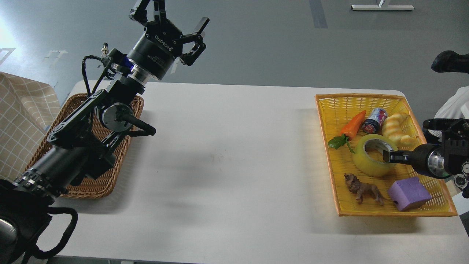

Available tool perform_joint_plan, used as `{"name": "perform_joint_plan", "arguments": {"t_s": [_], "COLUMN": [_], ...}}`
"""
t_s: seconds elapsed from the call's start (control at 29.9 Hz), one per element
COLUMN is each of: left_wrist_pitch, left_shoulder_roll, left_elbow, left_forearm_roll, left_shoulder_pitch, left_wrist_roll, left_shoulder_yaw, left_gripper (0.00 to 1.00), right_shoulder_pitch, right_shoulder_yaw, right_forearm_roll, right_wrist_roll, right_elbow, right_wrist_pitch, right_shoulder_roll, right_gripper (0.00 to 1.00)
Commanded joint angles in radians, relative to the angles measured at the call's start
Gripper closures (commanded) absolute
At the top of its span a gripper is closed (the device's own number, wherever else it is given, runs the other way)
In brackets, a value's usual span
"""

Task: Place and transfer tape with both arms
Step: 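Hook the tape roll's hole with the right gripper and lift it, then carry the tape roll to the table center and set it down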

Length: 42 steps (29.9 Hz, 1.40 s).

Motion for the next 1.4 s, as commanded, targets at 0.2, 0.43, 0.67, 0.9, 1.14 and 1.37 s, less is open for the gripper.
{"name": "perform_joint_plan", "arguments": {"t_s": [0.2, 0.43, 0.67, 0.9, 1.14, 1.37], "left_wrist_pitch": [0.000, 0.000, 0.000, 0.000, 0.000, 0.000], "left_shoulder_roll": [-0.001, -0.008, -0.008, -0.009, -0.014, -0.014], "left_elbow": [0.000, 0.000, 0.000, 0.000, 0.000, 0.000], "left_forearm_roll": [0.000, -0.002, 0.000, 0.000, 0.000, 0.000], "left_shoulder_pitch": [0.000, 0.000, 0.000, 0.000, 0.000, -0.002], "left_wrist_roll": [0.002, 0.000, 0.000, 0.000, 0.000, 0.000], "left_shoulder_yaw": [0.000, 0.000, 0.000, 0.002, 0.002, 0.002], "left_gripper": [0.02, 0.02, 0.02, 0.02, 0.02, 0.02], "right_shoulder_pitch": [0.035, 0.080, 0.106, 0.220, 0.280, 0.329], "right_shoulder_yaw": [-0.016, 0.040, 0.096, 0.096, 0.088, 0.002], "right_forearm_roll": [0.018, 0.032, 0.122, 0.130, 0.130, 0.128], "right_wrist_roll": [-0.002, 0.003, 0.003, 0.003, 0.003, 0.003], "right_elbow": [-0.026, 0.054, 0.207, 0.229, 0.213, 0.178], "right_wrist_pitch": [0.000, 0.000, 0.000, 0.000, 0.000, 0.000], "right_shoulder_roll": [0.003, -0.052, -0.129, -0.115, -0.018, 0.121], "right_gripper": [1.00, 1.00, 1.00, 1.00, 1.00, 1.00]}}
